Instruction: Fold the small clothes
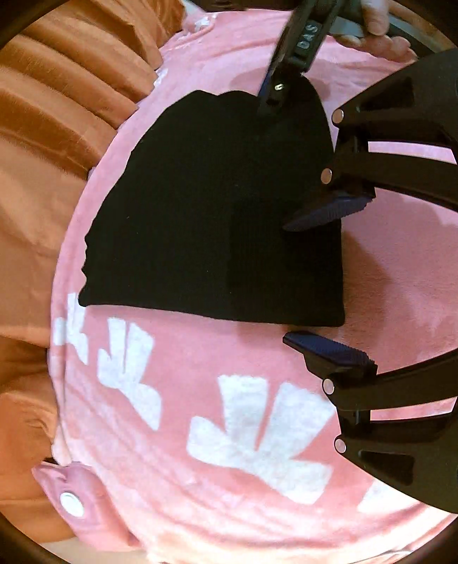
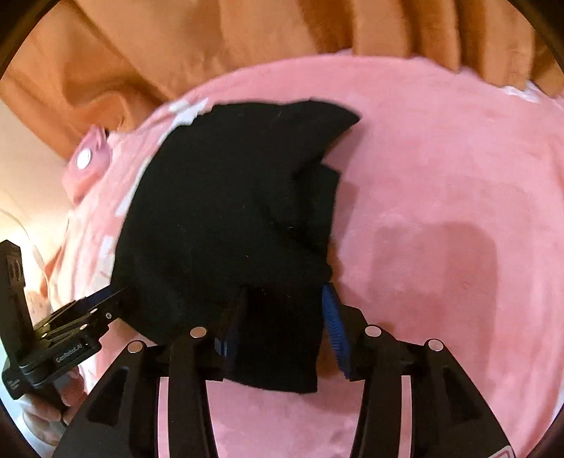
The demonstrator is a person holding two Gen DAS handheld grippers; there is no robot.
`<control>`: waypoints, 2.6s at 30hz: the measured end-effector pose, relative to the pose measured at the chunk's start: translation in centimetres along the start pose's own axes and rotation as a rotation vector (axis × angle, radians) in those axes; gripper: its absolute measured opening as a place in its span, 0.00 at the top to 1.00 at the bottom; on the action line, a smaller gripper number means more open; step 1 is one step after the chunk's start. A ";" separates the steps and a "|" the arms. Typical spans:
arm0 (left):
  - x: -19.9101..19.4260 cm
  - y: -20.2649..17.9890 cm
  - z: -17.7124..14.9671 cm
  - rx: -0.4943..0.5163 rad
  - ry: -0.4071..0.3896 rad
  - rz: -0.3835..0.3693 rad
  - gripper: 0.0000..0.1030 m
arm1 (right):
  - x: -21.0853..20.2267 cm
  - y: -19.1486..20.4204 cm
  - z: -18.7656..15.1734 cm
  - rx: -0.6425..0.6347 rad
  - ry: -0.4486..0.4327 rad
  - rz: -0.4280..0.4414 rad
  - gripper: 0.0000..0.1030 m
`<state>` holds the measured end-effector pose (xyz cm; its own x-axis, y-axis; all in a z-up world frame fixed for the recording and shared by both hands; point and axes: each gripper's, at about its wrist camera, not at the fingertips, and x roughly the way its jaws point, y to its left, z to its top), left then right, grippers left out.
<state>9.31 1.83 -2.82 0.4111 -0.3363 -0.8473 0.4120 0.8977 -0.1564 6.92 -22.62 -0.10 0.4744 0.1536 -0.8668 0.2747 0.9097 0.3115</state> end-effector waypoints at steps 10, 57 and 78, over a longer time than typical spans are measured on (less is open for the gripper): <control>-0.4 -1.6 -0.7 0.042 -0.013 0.028 0.51 | -0.7 -0.2 0.3 -0.057 0.021 -0.110 0.91; -3.9 -3.9 -8.3 0.025 -0.130 0.324 0.31 | -6.5 1.8 -10.5 -0.033 -0.180 -0.371 0.29; -3.7 -4.3 -8.6 0.023 -0.119 0.315 0.30 | -6.0 3.1 -11.3 -0.059 -0.174 -0.347 0.29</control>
<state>-0.99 1.71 -3.42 0.6125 -0.0754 -0.7869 0.2676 0.9564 0.1167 -4.53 -16.35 1.72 0.4976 -0.2299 -0.8364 0.3974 0.9175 -0.0157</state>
